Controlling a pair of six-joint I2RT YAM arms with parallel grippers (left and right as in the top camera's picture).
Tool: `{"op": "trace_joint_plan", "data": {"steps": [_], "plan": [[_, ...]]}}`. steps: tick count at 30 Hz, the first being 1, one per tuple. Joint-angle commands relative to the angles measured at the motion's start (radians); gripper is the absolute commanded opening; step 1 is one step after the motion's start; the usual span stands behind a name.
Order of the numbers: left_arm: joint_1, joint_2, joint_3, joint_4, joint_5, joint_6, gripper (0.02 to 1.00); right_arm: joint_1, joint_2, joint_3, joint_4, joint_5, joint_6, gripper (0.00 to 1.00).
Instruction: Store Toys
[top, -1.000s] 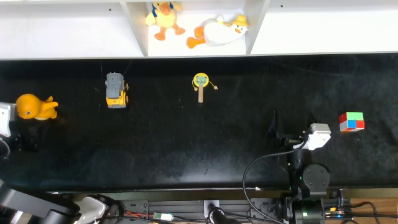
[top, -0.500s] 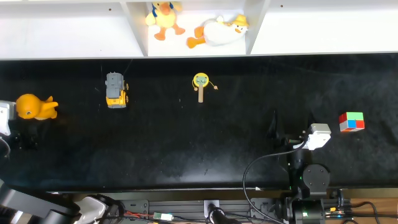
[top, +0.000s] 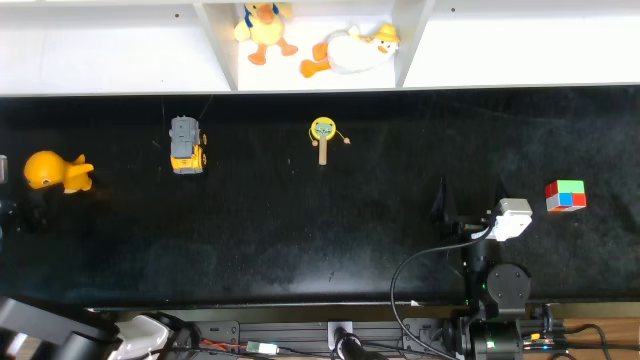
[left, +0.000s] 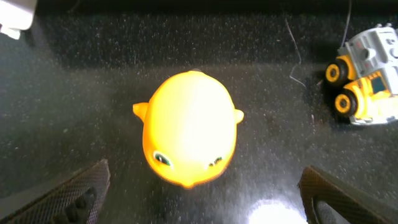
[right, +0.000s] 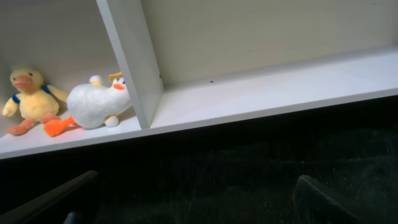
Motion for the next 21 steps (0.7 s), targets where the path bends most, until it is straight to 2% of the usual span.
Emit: {"op": "trace_joint_plan", "data": {"steps": [1,16,21], "plan": [[-0.045,0.061,0.020,0.072,-0.051,-0.108,0.998,-0.003,-0.011,-0.013,0.005,-0.007,-0.003,0.993],[-0.112,0.140,0.021,0.158,-0.069,-0.107,0.998,-0.003,-0.011,-0.013,0.005,-0.006,-0.003,0.996],[-0.134,0.146,0.021,0.171,-0.087,-0.108,0.886,-0.003,-0.011,-0.013,0.005,-0.006,-0.003,0.996]]}}
